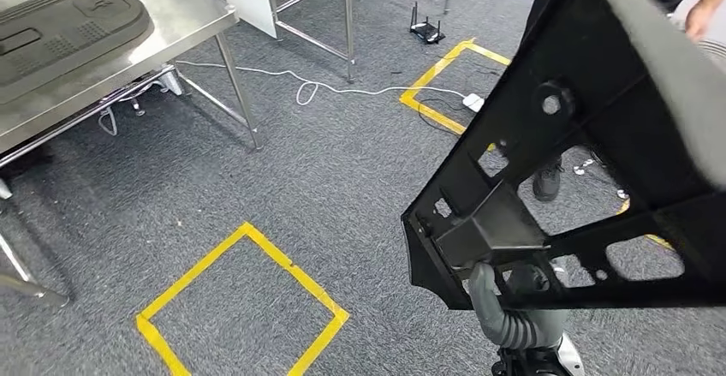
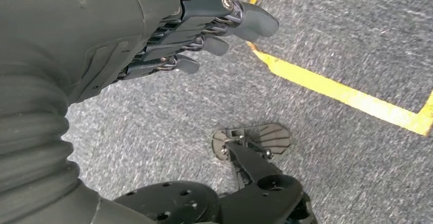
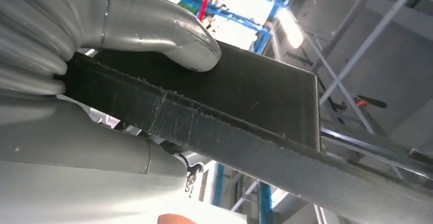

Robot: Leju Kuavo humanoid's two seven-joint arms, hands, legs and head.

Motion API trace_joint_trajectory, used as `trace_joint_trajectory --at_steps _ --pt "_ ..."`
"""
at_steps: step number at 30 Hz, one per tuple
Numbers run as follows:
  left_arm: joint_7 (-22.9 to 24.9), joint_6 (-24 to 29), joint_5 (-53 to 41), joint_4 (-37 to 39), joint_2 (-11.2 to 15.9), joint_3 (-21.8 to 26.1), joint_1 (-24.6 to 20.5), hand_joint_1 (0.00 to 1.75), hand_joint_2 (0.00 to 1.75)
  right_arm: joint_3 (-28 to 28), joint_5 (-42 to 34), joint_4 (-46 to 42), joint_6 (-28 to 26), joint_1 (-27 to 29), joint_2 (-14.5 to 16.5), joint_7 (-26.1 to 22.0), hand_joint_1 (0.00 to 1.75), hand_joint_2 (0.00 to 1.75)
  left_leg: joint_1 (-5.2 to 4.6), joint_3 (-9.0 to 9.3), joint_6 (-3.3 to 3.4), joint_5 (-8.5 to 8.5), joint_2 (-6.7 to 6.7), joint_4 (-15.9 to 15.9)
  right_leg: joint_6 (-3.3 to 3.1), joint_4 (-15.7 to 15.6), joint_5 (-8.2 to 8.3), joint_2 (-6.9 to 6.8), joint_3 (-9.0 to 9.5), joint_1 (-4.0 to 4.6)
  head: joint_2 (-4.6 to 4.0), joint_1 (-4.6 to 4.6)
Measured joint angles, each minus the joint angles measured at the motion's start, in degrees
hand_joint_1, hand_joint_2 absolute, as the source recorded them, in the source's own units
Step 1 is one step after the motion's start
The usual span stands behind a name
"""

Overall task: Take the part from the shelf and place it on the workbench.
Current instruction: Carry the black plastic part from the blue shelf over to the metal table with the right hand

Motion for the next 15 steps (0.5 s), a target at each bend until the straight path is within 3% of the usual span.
trace_joint_trajectory --at_steps 1,3,5,6,7,8,10,12,14,15 --pt "0.0 0.1 0.0 0.0 0.0 0.0 0.1 0.00 1.75 0.0 0.0 0.0 0.0 0.0 0.0 0.0 1.75 1.75 -0.08 -0.53 -0.23 -0.66 1.52 1.0 -0.40 -0.1 0.17 -0.78 0.02 -0.14 0.00 -0.20" --pt "0.0 0.5 0.0 0.0 0.0 0.0 0.1 0.00 1.75 0.0 0.0 0.0 -0.1 0.2 0.1 0.0 1.75 1.75 -0.20 -3.04 -0.52 -4.02 5.64 6.5 -1.04 -0.2 0.22 -2.51 0.06 -0.11 0.00 -0.61" --pt "0.0 0.7 0.0 0.0 -0.1 0.0 0.0 0.00 1.75 0.0 0.0 0.0 -0.1 0.4 0.1 0.0 1.75 1.75 0.01 -6.35 -0.84 -7.49 7.34 13.9 -1.37 -0.2 0.12 -4.33 0.03 0.19 0.00 -0.78" --pt "0.0 0.8 0.0 0.0 -0.1 0.0 0.0 0.00 1.75 0.0 0.0 0.0 -0.2 0.4 0.1 0.0 1.75 1.75 0.09 -7.09 -0.98 -7.92 7.53 15.8 -1.46 -0.2 0.09 -5.22 0.03 0.28 0.00 -0.78" --pt "0.0 0.9 0.0 0.0 -0.1 0.0 0.0 0.00 1.75 0.0 0.0 0.0 -0.2 0.4 0.1 0.0 1.75 1.75 0.14 -6.68 -1.05 -7.30 7.74 15.4 -1.48 -0.2 0.04 -6.06 0.07 0.31 0.00 -0.81" --pt "0.0 0.9 0.0 0.0 -0.1 0.1 0.1 0.00 1.75 0.0 0.0 0.0 -0.2 0.4 0.1 0.0 1.75 1.75 0.16 -5.06 -1.05 -5.80 8.21 12.8 -1.45 -0.2 -0.05 -6.85 0.20 0.31 0.00 -0.82" --pt "0.0 1.0 0.0 0.0 0.0 0.1 0.0 0.00 1.75 -0.1 0.0 0.0 -0.2 0.4 0.1 0.0 1.75 1.75 -0.06 -0.52 -0.75 -2.86 10.75 5.1 -1.10 -0.2 -0.39 -8.20 0.59 0.58 0.00 -0.87" --pt "-0.1 1.0 0.0 0.0 0.0 0.1 -0.1 0.00 1.75 -0.1 0.0 0.0 -0.2 0.4 0.1 0.0 1.75 1.75 -0.43 1.66 -0.14 -2.06 12.38 1.1 -0.56 -0.2 -0.74 -9.25 0.86 1.08 0.00 -0.71" --pt "-0.1 1.0 0.0 0.0 0.0 0.1 -0.2 0.00 1.75 0.0 0.1 0.0 -0.2 0.3 0.1 0.0 1.75 1.75 -0.68 1.40 0.56 -2.08 11.22 0.7 -0.05 -0.4 -0.86 -10.43 1.18 1.34 0.00 -0.54" --pt "-0.1 1.1 0.0 0.0 0.0 0.1 -0.1 0.00 1.75 0.0 0.2 0.0 -0.2 0.3 0.1 0.0 1.75 1.75 -0.59 1.34 0.92 -1.94 10.49 0.5 0.23 -0.3 -1.02 -10.20 1.26 1.27 0.00 -0.52"
